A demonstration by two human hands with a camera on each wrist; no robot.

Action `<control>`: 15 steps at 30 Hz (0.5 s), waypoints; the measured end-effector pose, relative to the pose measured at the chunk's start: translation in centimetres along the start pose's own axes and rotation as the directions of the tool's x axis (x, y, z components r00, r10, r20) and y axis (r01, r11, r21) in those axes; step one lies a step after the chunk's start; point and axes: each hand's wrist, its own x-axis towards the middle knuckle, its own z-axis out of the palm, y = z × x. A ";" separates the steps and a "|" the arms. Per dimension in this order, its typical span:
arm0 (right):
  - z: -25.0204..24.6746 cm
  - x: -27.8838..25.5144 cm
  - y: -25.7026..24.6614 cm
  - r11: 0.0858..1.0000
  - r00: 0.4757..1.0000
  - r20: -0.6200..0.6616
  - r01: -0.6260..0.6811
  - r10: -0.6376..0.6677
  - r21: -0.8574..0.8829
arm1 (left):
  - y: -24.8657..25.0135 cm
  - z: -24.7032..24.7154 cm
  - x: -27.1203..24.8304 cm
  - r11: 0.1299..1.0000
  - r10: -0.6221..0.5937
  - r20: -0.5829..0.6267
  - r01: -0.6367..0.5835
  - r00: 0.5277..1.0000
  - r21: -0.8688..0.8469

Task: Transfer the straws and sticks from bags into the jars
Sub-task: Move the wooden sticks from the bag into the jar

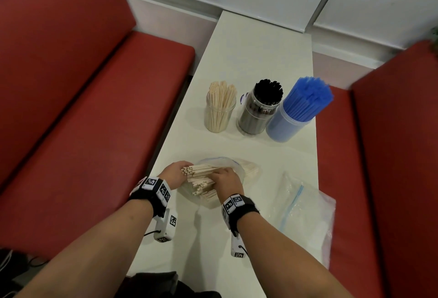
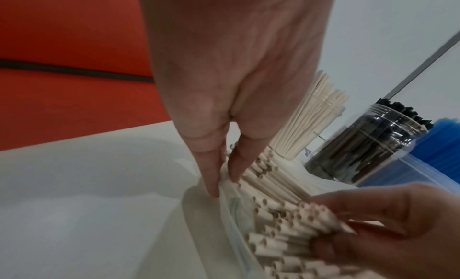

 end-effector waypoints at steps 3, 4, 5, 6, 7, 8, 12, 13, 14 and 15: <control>-1.0 0.7 0.2 0.998 1.000 0.016 -0.023 0.022 0.062 | -0.8 0.1 0.2 0.997 -0.059 -0.057 0.056 0.997 -0.049; -1.3 0.9 0.4 0.995 0.999 0.023 -0.047 0.045 0.093 | -1.0 0.1 0.2 0.995 -0.077 -0.062 0.072 0.995 -0.073; -1.5 1.0 0.5 0.988 0.996 0.035 -0.083 0.079 0.129 | -1.2 0.1 0.3 0.992 -0.089 -0.067 0.082 0.994 -0.096; -1.6 1.0 0.6 0.986 0.995 0.045 -0.095 0.090 0.137 | -1.3 0.1 0.3 0.989 -0.097 -0.073 0.088 0.993 -0.115; -1.6 1.1 0.7 0.988 0.996 0.054 -0.081 0.075 0.129 | -1.3 0.1 0.4 0.988 -0.101 -0.083 0.090 0.991 -0.128; -1.5 1.1 0.7 0.991 0.997 0.065 -0.056 0.048 0.119 | -1.3 0.1 0.4 0.987 -0.104 -0.090 0.091 0.991 -0.136; -0.9 0.7 0.3 0.993 1.000 0.015 -0.013 0.012 0.113 | -1.1 0.1 0.5 0.974 -0.132 -0.084 0.114 0.988 -0.195; -0.7 0.7 0.3 0.995 1.000 0.002 -0.009 0.009 0.104 | -1.1 0.1 0.5 0.971 -0.140 -0.084 0.120 0.987 -0.206; -0.7 0.7 0.3 0.995 1.000 0.000 -0.006 0.006 0.095 | -1.1 0.1 0.5 0.969 -0.147 -0.083 0.126 0.986 -0.213; -0.7 0.6 0.3 0.996 1.000 0.009 0.000 -0.001 0.088 | -1.1 0.1 0.5 0.966 -0.151 -0.078 0.131 0.985 -0.221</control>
